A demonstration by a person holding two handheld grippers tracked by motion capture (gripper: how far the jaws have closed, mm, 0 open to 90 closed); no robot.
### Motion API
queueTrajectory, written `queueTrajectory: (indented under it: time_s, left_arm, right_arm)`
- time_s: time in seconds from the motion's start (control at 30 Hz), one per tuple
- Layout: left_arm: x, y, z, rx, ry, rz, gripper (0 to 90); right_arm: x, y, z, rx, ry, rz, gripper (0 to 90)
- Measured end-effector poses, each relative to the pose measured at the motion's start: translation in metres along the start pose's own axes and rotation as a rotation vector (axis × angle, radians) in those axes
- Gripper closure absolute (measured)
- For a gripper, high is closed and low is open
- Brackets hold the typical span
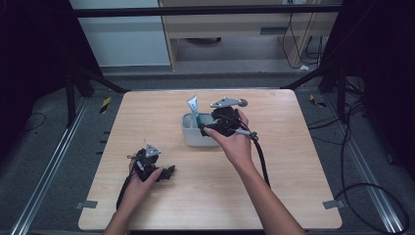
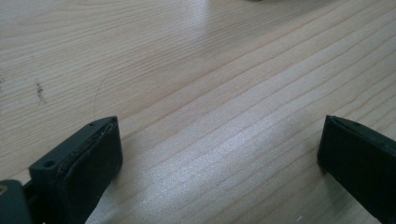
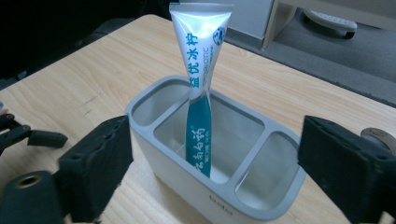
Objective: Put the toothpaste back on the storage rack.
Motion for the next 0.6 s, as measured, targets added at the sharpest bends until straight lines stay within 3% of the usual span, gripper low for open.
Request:
queueTrajectory:
  time_s: [0.13, 0.3, 0.6]
  left_arm:
    - [0.0, 0.0, 0.0, 0.0, 0.0, 0.0, 0.0]
    - [0.0, 0.0, 0.0, 0.0, 0.0, 0.0, 0.0]
    - [0.0, 0.0, 0.0, -0.001, 0.0, 0.0, 0.0]
  right_arm:
    - [0.001, -0.007, 0.0, 0.014, -0.037, -0.038, 6.9]
    - [0.005, -0.019, 0.007, 0.011, -0.031, -0.024, 6.5]
    - [0.02, -0.042, 0.029, 0.063, -0.043, -0.04, 7.7]
Point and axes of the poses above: each handheld gripper's, and its own axes: y roughly forward along the jaws, x roughly out of its underside, z roughly to its right, the point moved 1 cm from there along y, roughly forward along the jaws, and after that the axes turned 11 degrees about z, right-handed, at the moved point
